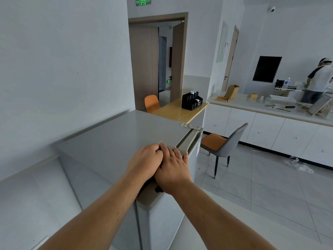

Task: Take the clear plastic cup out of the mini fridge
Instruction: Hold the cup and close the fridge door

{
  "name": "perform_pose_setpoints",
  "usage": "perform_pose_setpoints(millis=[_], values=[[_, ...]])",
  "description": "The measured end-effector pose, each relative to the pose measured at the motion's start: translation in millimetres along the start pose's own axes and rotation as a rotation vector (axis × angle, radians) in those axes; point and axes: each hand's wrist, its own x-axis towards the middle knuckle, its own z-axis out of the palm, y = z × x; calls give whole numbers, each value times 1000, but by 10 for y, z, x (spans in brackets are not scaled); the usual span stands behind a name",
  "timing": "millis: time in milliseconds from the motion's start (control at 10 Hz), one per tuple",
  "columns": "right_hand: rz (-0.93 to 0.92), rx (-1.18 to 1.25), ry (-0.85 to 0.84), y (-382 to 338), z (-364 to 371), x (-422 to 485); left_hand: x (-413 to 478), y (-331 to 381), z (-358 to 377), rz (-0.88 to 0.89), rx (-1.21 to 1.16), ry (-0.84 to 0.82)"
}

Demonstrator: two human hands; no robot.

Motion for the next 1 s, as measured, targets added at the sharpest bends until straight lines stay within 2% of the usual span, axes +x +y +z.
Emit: perform_pose_setpoints(millis=[500,700,800,1000], values=[[13,-16,-6,13,19,8,-4,15,6,-5,12,9],[-33,-22,-39,85,-201,-52,-57,16,-34,69,-8,16],[-51,-150,30,199,-471,-173,-170,15,-71,178,86,15],[-13,-340,240,262,-1115,-515,-392,397,-200,378,126,58]])
